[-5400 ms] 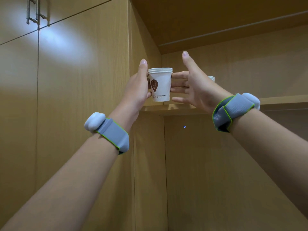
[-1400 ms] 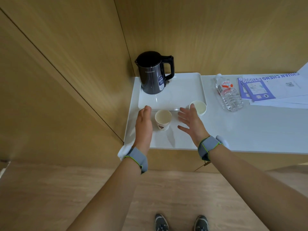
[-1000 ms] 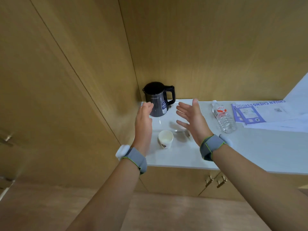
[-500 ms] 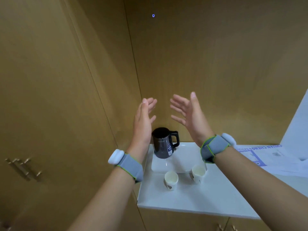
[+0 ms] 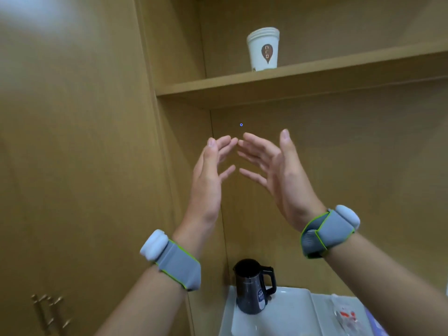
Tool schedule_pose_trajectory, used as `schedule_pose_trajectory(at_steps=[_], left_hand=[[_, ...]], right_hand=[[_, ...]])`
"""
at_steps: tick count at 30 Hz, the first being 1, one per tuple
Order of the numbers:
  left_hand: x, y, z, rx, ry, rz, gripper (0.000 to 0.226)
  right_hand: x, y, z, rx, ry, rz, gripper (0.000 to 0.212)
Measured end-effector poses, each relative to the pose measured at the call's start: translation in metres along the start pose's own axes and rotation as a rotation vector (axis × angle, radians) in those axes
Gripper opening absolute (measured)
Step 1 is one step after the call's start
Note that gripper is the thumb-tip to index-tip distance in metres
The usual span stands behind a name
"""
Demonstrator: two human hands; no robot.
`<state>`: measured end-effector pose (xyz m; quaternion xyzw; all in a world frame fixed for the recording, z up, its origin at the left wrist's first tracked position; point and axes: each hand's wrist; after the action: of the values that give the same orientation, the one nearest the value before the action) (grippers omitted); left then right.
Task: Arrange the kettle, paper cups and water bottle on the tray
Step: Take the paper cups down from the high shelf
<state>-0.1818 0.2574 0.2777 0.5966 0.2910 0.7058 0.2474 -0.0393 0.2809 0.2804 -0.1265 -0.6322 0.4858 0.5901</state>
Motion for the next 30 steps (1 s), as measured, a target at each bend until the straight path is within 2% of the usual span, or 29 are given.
schedule_pose_trajectory(at_steps=[7, 15, 20, 24, 30], left_hand=[[0.046, 0.064, 0.004, -0.015, 0.032, 0.111, 0.053], [0.123, 0.114, 0.048, 0.073, -0.027, 0.141, 0.052], [0.165, 0.116, 0.068, 0.175, -0.024, 0.095, 0.053], [0.186, 0.108, 0.072, 0.296, -0.007, 0.062, 0.053], [0.198, 0.107, 0.078, 0.346, -0.032, 0.012, 0.048]], right_hand=[[0.029, -0.076, 0.009, -0.047, 0.018, -0.156, 0.079], [0.087, -0.165, 0.008, -0.229, 0.152, -0.230, 0.079], [0.125, -0.185, 0.000, -0.336, 0.275, -0.141, 0.081], [0.143, -0.186, -0.008, -0.433, 0.307, -0.037, 0.084], [0.154, -0.181, -0.015, -0.495, 0.342, 0.069, 0.090]])
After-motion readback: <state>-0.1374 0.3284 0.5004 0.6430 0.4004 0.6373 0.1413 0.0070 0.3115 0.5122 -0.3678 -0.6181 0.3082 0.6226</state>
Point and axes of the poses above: each hand's wrist, its own x-axis towards the middle knuckle, its own z-axis out of the palm, y = z × x, and after that the axes turned 1 degree about x, right-handed
